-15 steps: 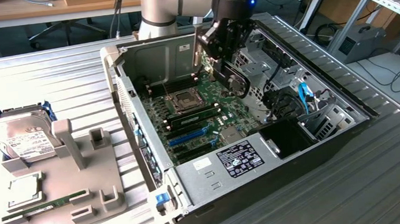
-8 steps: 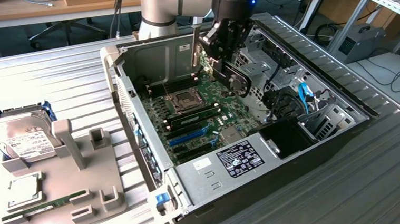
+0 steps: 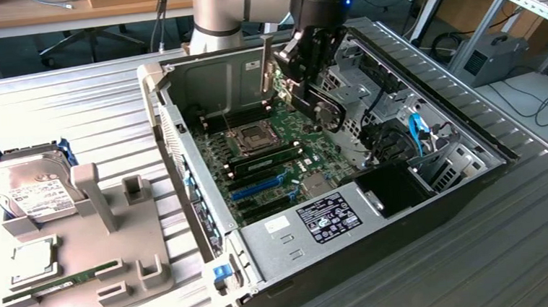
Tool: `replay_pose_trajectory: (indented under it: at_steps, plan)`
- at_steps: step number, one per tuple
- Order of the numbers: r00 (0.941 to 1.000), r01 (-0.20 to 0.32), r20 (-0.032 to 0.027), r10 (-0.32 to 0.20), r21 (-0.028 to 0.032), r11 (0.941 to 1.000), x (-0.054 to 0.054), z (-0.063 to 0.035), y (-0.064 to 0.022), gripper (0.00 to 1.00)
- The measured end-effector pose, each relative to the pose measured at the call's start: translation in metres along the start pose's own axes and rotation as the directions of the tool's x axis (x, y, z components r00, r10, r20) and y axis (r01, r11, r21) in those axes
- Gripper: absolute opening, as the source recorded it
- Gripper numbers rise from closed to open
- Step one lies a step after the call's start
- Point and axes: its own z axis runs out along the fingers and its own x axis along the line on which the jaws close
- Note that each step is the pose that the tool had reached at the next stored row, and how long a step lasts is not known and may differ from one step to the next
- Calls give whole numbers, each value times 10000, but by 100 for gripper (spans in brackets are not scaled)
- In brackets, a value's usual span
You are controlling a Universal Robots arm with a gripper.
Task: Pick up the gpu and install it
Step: 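Insert the gpu into the slot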
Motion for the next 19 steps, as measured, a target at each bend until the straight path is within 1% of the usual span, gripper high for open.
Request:
replay_pose_trajectory:
  at_steps: [8, 9, 11, 12, 14, 16, 17, 19]
  plan:
    - [9991, 428, 9, -428, -13, 9991, 0, 2, 0, 26]
    - [9971, 763, 18, -763, -23, 9971, 0, 2, 0, 26]
    - [9877, 1562, 37, -1562, -44, 9877, 0, 3, 0, 26]
    - [9798, 1997, 49, -1997, -55, 9798, 0, 4, 0, 26]
    - [9653, 2612, 67, -2612, -70, 9652, 0, 6, 0, 26]
    - [9415, 3369, 90, -3368, -87, 9415, 0, 7, 0, 26]
    - [9197, 3927, 108, -3926, -99, 9196, 0, 9, 0, 26]
    - [8855, 4647, 135, -4645, -113, 8854, 0, 13, 0, 26]
